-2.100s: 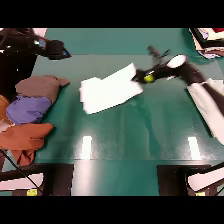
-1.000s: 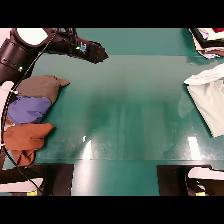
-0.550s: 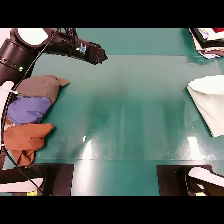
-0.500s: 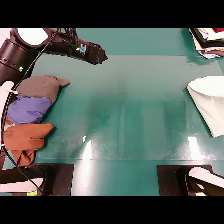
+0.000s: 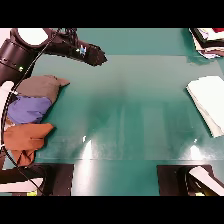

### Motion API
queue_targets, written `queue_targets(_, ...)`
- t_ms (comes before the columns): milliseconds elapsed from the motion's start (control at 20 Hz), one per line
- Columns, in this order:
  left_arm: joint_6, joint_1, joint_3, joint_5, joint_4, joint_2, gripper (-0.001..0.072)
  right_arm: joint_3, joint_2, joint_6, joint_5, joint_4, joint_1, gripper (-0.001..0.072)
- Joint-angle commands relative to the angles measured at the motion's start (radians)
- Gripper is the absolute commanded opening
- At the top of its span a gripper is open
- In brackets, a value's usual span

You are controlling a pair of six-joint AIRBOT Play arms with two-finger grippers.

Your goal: Fold the shirts.

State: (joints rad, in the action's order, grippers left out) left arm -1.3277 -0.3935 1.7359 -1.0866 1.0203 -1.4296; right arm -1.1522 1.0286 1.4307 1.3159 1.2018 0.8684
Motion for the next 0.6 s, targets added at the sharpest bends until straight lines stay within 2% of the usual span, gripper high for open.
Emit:
queue_targets(0, 0.002, 0.000, 0.000, -0.001, 0.002, -0.001, 0.0026, 0.026, -0.072, 0.008, -0.058, -0.101, -0.047, 0.0508)
queue_targets(100, 0.001, 0.000, 0.000, 0.004, 0.009, -0.001, 0.0026, 0.026, -0.099, 0.008, -0.107, -0.164, -0.172, 0.0508)
queue_targets(400, 0.000, 0.000, 0.000, 0.005, 0.005, -0.001, 0.0026, 0.026, -0.070, 0.007, -0.181, -0.153, -0.600, 0.0505)
queue_targets(450, 0.000, 0.000, 0.000, 0.005, 0.005, -0.001, 0.0026, 0.026, -0.058, 0.002, -0.190, -0.153, -0.650, 0.0482)
queue_targets(550, 0.000, 0.000, 0.000, 0.005, 0.005, -0.001, 0.0026, 0.026, -0.031, -0.025, -0.198, -0.153, -0.736, 0.0217)
